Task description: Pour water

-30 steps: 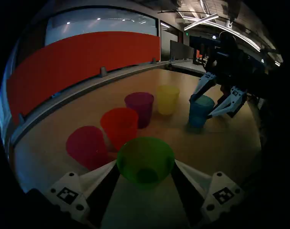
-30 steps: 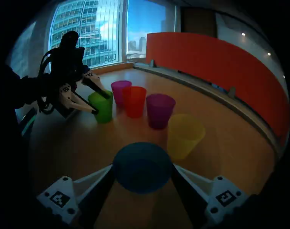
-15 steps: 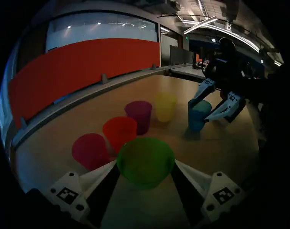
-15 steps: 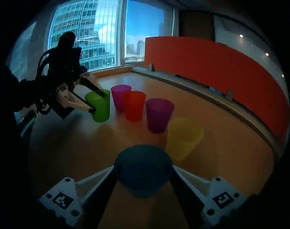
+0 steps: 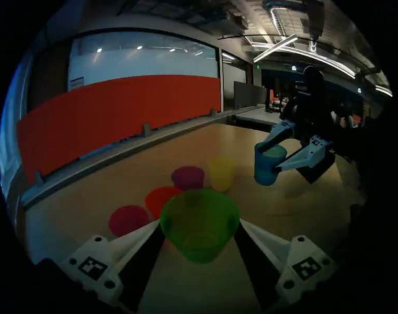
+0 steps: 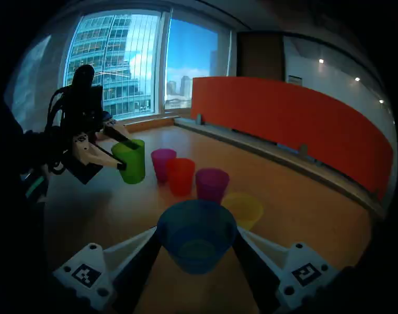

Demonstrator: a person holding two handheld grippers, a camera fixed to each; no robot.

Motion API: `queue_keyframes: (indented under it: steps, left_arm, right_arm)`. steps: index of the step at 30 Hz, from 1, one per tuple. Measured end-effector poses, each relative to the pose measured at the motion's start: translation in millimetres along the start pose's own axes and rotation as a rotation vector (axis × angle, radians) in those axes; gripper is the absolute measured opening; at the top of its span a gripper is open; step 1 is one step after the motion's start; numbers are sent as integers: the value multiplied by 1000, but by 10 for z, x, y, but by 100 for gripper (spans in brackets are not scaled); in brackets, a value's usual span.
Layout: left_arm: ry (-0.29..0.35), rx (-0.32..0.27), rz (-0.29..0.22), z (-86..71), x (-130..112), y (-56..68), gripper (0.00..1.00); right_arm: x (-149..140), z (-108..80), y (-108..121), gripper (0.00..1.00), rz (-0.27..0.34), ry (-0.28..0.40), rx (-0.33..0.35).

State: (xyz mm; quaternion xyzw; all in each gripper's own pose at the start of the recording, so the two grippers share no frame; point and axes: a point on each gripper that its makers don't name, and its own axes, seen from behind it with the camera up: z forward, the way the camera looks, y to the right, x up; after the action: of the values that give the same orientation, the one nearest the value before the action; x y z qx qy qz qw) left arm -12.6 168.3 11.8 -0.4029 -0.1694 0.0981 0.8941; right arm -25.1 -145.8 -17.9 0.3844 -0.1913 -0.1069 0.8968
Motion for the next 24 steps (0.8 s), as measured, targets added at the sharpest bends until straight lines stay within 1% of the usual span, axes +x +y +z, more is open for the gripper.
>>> queue_keyframes:
  steps: [7, 14, 24]
  left_arm:
    - [82, 14, -18, -116, 242, -13, 86]
    - [150, 26, -29, -209, 461, -28, 87]
    - [216, 23, -38, -299, 717, 10, 87]
  right_arm:
    - [283, -96, 34, 91, 7, 71, -25]
    - [558, -182, 59, 91, 16, 133, -39]
    - [833, -255, 105, 91, 27, 194, -46]
